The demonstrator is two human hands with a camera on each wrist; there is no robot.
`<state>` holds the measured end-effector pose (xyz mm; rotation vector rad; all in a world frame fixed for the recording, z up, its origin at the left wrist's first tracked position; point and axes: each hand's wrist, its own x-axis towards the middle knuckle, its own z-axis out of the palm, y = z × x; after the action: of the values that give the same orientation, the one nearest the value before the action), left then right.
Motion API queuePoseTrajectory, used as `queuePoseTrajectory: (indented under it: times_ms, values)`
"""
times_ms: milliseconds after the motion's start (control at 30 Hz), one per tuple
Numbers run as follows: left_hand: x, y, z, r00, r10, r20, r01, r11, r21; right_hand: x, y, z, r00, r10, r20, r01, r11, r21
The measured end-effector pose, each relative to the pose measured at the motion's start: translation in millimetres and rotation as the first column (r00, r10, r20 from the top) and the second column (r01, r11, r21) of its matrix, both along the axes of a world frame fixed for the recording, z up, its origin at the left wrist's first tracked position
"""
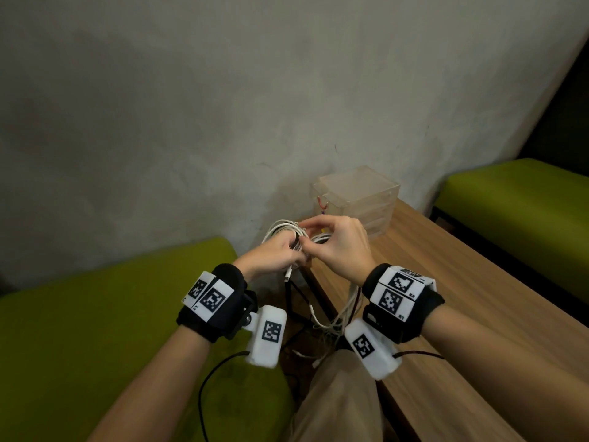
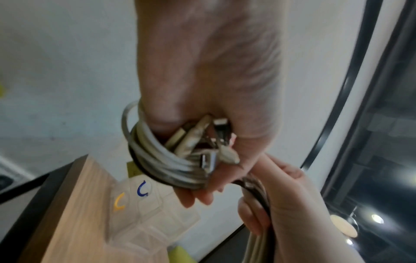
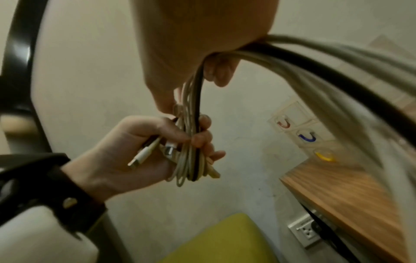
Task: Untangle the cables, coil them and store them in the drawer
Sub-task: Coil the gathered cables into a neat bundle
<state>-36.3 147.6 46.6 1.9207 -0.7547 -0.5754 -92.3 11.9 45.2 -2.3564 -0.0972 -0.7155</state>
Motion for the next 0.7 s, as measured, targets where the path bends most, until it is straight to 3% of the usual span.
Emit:
queuePoseTrajectory:
  times_ms: [167,300,400,567,700]
  values:
    - [-5,0,-4,0.988,0.101,-0.117,-0.118,0.981,-0.155,0,3,-2,1.0,-0.015,-0.006,0.015,0.999,0.048]
    - [-10,4,0,0.958,-0.005,-0.285,-0.085,0.948,-0.305,2,1,-6,0.998,0.065,0.013,-0.066,0.991,0.116]
    - [-7,3,-3,0.904,-0.021,-0.427,-0.149,0.92,-0.361,4,-2,-8,0.993,0.118,0.022,-0.12,0.986,0.119]
    - [1,-6,-12,0.938,0.186,-0.292,-0.28,0.903,-0.326,4,-1,-12,0.981,0.189,0.05,-0.193,0.976,0.096]
    - [2,-6,-13,0.948,0.239,-0.21,-0.297,0.902,-0.314,-2,-6,-5,0.957,0.266,0.116,-0.269,0.963,0.007]
